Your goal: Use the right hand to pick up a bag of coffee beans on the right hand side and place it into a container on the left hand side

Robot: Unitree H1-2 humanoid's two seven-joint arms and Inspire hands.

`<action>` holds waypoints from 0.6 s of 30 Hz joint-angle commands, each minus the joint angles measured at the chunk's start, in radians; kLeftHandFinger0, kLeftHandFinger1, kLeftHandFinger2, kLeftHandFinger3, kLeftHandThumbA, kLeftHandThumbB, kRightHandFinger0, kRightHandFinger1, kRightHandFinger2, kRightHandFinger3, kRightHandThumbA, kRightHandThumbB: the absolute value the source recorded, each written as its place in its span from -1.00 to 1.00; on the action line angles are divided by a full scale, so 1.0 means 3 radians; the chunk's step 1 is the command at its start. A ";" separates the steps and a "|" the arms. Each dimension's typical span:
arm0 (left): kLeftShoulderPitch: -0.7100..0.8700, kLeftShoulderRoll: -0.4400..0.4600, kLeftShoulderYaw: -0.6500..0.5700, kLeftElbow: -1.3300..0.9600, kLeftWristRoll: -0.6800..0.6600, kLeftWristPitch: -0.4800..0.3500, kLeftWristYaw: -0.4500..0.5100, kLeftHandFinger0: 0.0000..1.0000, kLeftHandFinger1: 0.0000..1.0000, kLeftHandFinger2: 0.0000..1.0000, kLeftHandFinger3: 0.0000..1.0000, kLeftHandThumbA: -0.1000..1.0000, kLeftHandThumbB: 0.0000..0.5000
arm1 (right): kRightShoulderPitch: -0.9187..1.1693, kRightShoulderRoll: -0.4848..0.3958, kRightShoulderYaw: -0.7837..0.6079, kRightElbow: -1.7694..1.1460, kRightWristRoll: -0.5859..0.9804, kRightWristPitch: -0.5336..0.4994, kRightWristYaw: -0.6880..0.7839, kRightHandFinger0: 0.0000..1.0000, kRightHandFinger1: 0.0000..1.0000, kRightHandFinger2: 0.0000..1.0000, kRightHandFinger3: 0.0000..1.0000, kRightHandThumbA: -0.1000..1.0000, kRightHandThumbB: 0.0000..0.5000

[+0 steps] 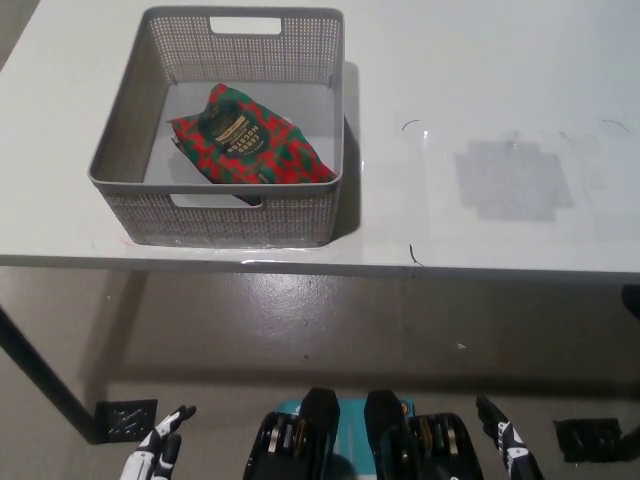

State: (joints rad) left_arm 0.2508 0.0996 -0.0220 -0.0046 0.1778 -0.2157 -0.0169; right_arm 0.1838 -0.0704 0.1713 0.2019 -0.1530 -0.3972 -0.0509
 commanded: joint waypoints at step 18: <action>-0.0089 0.0036 -0.0074 -0.0069 -0.0205 -0.0087 -0.0142 1.00 1.00 1.00 1.00 1.00 0.28 | -0.0142 -0.0090 0.0048 -0.0031 0.0010 -0.0243 -0.0114 1.00 1.00 1.00 1.00 0.90 0.13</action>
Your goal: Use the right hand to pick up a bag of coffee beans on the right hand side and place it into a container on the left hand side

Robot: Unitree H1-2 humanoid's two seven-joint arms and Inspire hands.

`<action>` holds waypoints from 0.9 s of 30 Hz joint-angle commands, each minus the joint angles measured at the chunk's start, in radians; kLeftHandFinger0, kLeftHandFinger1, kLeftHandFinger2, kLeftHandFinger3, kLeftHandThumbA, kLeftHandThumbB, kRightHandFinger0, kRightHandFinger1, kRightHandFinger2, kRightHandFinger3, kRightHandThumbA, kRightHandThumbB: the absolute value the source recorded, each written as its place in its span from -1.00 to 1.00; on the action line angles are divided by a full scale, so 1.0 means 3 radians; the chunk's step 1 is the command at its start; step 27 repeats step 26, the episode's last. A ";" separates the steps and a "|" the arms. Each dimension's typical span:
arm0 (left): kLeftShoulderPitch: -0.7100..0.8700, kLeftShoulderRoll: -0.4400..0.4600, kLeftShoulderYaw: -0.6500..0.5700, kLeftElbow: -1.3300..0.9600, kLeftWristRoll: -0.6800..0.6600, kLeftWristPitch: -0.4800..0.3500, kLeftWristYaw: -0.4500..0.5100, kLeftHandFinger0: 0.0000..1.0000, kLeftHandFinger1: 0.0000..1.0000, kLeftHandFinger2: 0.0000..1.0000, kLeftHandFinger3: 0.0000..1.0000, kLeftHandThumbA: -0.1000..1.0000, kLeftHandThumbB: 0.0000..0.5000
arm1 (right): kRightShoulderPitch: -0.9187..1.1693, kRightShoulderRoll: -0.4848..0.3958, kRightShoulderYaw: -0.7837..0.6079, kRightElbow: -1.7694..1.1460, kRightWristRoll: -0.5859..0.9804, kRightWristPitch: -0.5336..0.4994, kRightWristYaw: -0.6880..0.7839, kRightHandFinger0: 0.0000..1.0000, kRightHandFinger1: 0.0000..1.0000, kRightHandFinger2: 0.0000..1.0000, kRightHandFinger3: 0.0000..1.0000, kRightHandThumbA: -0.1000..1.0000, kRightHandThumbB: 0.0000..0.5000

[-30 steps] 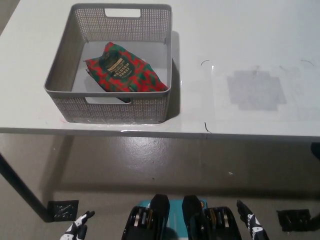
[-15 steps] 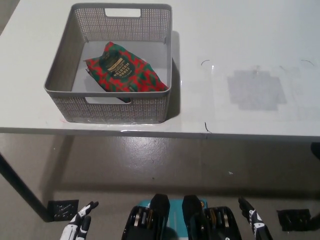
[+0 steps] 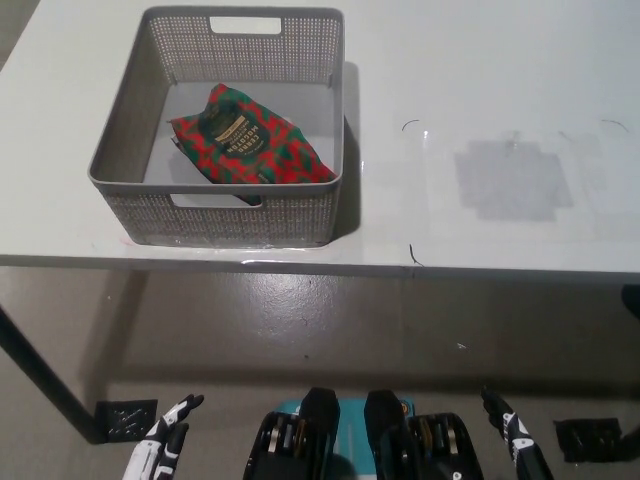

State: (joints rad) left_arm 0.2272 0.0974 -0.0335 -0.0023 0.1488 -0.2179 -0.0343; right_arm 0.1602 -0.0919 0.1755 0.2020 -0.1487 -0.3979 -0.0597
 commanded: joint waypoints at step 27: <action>-0.0167 0.0259 -0.0283 -0.0052 -0.0203 -0.0105 -0.0386 1.00 1.00 1.00 1.00 1.00 0.65 | -0.0285 0.0042 -0.0213 0.0000 0.0000 -0.0240 -0.0165 1.00 1.00 1.00 1.00 0.88 -0.10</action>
